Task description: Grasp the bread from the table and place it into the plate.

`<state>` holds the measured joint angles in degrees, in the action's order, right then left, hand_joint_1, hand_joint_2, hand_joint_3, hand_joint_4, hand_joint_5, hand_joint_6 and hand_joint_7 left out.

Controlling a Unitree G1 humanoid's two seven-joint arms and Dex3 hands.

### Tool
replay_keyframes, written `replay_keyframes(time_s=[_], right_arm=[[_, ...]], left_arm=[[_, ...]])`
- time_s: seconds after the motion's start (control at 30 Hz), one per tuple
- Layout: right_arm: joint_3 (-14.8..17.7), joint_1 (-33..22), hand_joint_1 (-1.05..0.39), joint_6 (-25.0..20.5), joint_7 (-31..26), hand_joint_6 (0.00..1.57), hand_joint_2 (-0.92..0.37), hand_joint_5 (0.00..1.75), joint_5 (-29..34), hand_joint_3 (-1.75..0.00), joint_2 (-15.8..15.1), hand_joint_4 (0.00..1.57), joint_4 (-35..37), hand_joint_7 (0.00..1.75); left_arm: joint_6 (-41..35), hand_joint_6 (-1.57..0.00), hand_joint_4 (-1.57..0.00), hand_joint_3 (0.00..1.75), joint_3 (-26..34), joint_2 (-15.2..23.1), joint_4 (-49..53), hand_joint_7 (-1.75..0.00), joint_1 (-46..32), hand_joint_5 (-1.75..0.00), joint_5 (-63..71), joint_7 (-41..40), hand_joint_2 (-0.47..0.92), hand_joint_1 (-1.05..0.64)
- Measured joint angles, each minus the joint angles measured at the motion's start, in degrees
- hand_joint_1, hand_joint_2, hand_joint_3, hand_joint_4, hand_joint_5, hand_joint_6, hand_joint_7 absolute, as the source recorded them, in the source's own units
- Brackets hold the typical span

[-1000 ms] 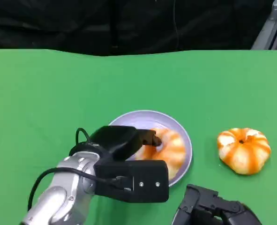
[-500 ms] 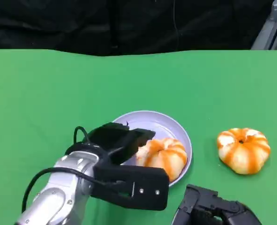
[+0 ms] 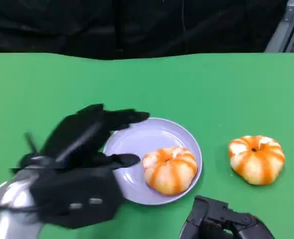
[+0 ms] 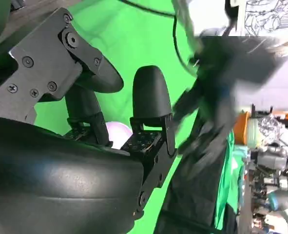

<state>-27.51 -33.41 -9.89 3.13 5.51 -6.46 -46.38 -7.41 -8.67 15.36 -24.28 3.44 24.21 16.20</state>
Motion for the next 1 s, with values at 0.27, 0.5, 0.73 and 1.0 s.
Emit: replay_keyframes(time_s=[0.27,0.5,0.73,1.0], right_arm=[[-0.27,0.0,-0.01,-0.23,-0.27,0.72,-0.29,1.67,-0.15,-1.42,-0.11,0.74,0.06,1.45],[0.38,-0.31,-0.04,0.41,0.04,0.74,-0.25,1.66,-0.6,-1.44,-0.97,0.76,0.25,1.45],[4.47,-0.82,-0.06,2.97,1.68,0.76,-0.27,1.6,-1.83,-1.37,-2.54,0.78,0.67,1.41],[10.24,-0.83,-0.03,3.8,5.3,0.75,-0.31,1.63,-6.32,-1.33,-4.05,0.74,1.03,1.41]], left_arm=[[0.19,-0.82,-0.83,1.16,9.49,-2.83,-13.03,-1.04,-17.56,-1.33,-17.88,1.39,0.46,-0.09],[13.09,-0.81,-0.89,1.5,11.69,-6.58,-14.1,-1.54,-31.29,-1.71,-23.65,-0.62,0.38,0.05],[24.27,-0.8,-0.91,1.53,10.31,-11.16,-6.86,-1.62,-36.05,-1.74,-26.11,-2.55,0.37,-0.01],[24.94,-0.81,-0.88,1.57,6.83,-12.76,-3.05,-1.61,-34.11,-1.75,-26.13,-3.58,0.3,-0.07]])
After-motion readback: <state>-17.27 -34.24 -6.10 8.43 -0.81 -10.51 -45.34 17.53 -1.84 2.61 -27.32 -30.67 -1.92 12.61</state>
